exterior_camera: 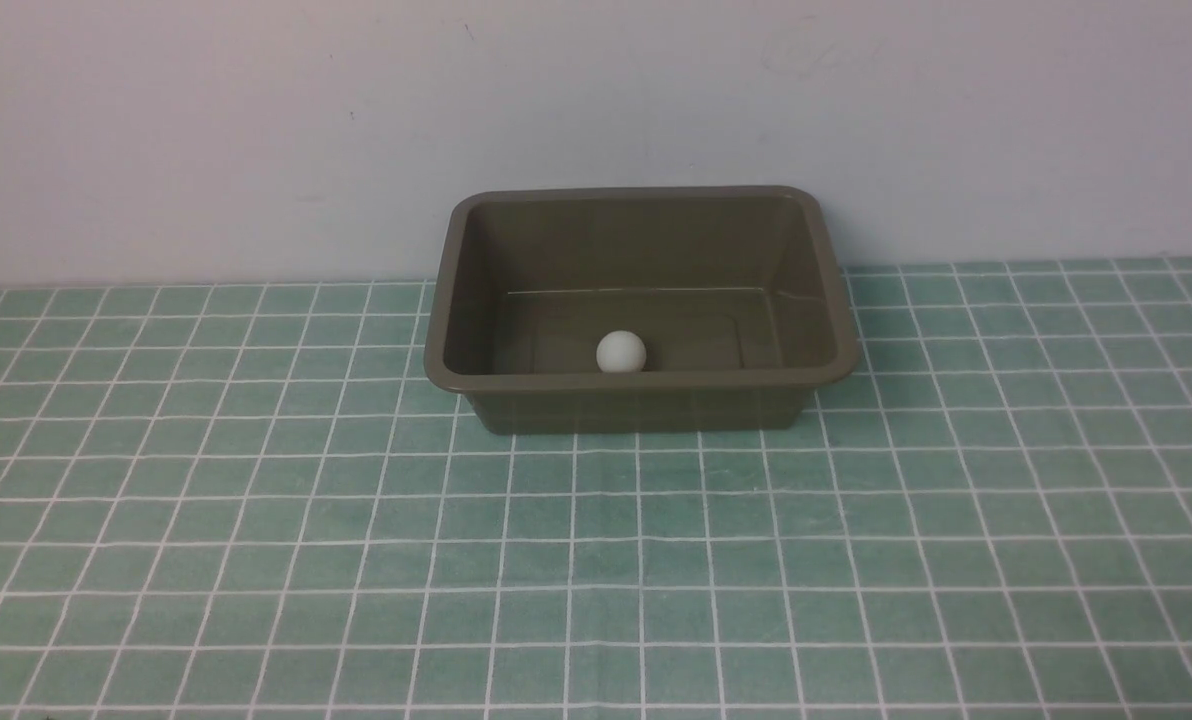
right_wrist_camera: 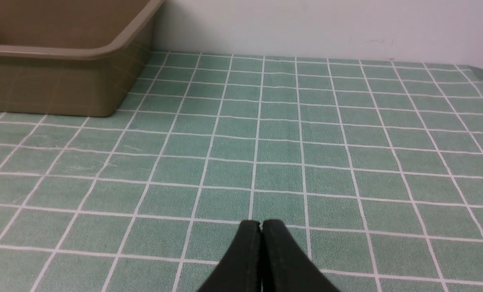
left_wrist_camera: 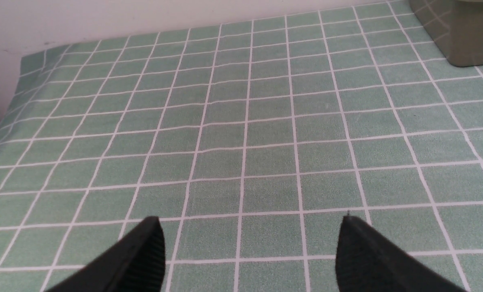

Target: Put the table tennis balls in the box on the green coffee tablecloth.

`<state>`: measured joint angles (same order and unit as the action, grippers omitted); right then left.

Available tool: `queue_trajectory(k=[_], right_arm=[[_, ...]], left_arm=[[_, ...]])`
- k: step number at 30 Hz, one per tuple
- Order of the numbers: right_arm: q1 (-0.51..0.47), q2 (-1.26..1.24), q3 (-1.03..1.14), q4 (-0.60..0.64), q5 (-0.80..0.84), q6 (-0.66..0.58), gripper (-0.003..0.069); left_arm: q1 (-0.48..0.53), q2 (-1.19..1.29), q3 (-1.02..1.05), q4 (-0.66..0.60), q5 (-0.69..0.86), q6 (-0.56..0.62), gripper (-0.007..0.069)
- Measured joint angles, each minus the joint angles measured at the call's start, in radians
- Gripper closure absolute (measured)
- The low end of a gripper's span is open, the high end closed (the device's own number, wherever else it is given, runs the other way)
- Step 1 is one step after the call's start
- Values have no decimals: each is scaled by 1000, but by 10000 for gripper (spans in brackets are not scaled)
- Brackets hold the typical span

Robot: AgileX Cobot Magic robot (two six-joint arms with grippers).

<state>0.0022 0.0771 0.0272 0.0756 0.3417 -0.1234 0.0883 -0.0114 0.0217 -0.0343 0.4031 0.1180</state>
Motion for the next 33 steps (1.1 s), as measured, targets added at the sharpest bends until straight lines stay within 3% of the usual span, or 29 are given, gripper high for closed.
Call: queue_trajectory(k=[33], right_arm=[[0, 0, 1, 2, -4, 0, 676]], left_arm=[[-28, 0, 0, 0, 0, 0, 114]])
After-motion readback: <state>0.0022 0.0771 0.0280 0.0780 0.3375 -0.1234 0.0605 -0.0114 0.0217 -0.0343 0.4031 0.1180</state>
